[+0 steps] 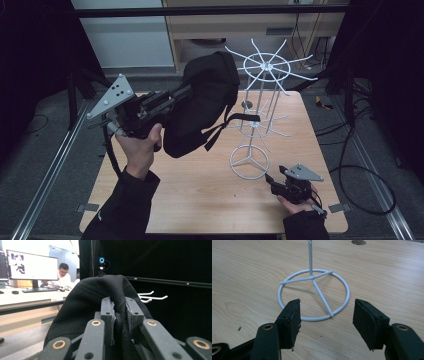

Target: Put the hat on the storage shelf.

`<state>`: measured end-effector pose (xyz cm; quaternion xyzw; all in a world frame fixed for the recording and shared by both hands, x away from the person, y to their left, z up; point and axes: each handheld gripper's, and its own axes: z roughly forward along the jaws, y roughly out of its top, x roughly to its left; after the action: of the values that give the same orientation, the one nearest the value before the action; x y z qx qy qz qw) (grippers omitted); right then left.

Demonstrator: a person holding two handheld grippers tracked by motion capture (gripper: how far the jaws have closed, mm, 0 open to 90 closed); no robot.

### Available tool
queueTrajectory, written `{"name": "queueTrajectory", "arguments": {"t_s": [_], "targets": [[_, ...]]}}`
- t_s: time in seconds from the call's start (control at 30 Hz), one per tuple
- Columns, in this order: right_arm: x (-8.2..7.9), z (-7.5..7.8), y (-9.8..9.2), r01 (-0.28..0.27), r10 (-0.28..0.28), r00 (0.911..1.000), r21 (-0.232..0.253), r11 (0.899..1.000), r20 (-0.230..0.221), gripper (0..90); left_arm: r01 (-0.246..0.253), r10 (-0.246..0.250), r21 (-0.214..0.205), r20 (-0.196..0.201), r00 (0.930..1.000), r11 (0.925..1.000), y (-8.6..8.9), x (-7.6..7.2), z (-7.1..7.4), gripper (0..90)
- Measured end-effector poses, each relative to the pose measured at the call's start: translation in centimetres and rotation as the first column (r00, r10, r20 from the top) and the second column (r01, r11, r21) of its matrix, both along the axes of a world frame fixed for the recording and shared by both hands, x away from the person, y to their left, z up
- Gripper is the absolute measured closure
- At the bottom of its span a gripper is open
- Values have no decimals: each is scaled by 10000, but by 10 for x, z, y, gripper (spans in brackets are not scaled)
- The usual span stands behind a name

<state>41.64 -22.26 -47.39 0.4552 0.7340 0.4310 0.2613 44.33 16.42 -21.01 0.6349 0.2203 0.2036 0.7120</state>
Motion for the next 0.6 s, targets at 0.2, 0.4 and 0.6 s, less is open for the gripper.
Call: {"name": "queueTrajectory", "arguments": {"t_s": [0.2, 0.4, 0.6], "targets": [[0, 0, 0, -19, 19, 10000, -51, 10000, 25, 392, 306, -302, 107, -321, 9990, 9995, -4, 5, -8, 782], [0, 0, 1, -44, 44, 10000, -48, 10000, -23, 392, 365, -338, 463, -590, 9977, 9983, -7, 8, -20, 777], [0, -1, 1, -52, 52, 10000, -96, 9999, 0, 392, 247, -172, 861, -870, 9961, 9960, -9, 10, -30, 764]]}}
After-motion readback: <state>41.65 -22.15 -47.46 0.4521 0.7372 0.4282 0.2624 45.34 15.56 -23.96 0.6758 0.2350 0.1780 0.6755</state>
